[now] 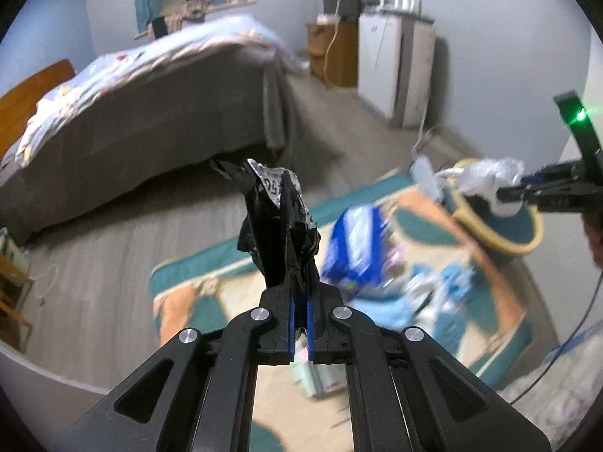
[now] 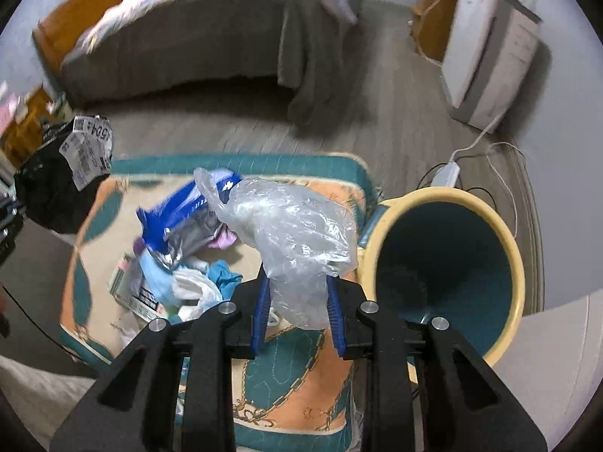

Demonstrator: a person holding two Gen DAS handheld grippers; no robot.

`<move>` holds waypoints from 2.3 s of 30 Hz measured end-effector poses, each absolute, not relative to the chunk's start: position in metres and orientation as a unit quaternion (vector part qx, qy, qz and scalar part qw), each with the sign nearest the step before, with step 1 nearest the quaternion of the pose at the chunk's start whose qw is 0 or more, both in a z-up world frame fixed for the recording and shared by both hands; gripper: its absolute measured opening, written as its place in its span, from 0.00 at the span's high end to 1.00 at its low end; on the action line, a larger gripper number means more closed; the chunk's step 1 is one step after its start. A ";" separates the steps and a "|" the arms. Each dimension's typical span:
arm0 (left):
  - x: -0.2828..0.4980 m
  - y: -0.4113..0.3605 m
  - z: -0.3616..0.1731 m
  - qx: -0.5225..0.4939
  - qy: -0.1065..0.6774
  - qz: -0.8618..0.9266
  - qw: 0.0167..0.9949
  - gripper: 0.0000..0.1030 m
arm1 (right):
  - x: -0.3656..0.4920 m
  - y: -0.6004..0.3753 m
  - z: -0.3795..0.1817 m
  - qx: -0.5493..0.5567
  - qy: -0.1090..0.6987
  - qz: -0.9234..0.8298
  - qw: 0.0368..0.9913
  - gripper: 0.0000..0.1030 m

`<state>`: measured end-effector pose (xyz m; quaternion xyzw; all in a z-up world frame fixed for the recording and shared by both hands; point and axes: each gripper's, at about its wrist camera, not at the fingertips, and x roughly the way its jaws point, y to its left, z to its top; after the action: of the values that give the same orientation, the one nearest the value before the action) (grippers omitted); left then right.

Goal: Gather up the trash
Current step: 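Carry the clear plastic bag over the bin and open the right gripper, then move the right gripper back over the cushion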

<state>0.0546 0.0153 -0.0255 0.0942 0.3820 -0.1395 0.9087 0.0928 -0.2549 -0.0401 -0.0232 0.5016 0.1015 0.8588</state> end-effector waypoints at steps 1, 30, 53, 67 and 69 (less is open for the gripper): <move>0.053 0.007 -0.021 0.093 0.374 -0.145 0.911 0.95 | 0.092 -0.260 -0.037 -0.019 0.497 0.096 0.862 0.75; 0.085 -0.227 -0.078 0.123 0.382 -0.314 0.861 0.95 | 0.105 -0.439 -0.097 0.104 0.514 -0.084 0.847 0.75; 0.072 -0.239 -0.080 0.117 0.370 -0.311 0.868 0.15 | 0.101 -0.457 -0.104 0.112 0.514 -0.107 0.844 0.23; 0.038 -0.110 -0.023 0.093 0.340 -0.182 0.918 0.07 | 0.096 -0.392 -0.063 0.076 0.478 -0.069 0.872 0.06; 0.034 -0.087 -0.017 0.071 0.339 -0.163 0.924 0.06 | 0.089 -0.374 -0.052 0.064 0.469 -0.060 0.879 0.06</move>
<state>0.0345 -0.0871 -0.0173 0.0706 0.3387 -0.1633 0.9239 0.0888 -0.3736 -0.0524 0.0637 0.4693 -0.0596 0.8787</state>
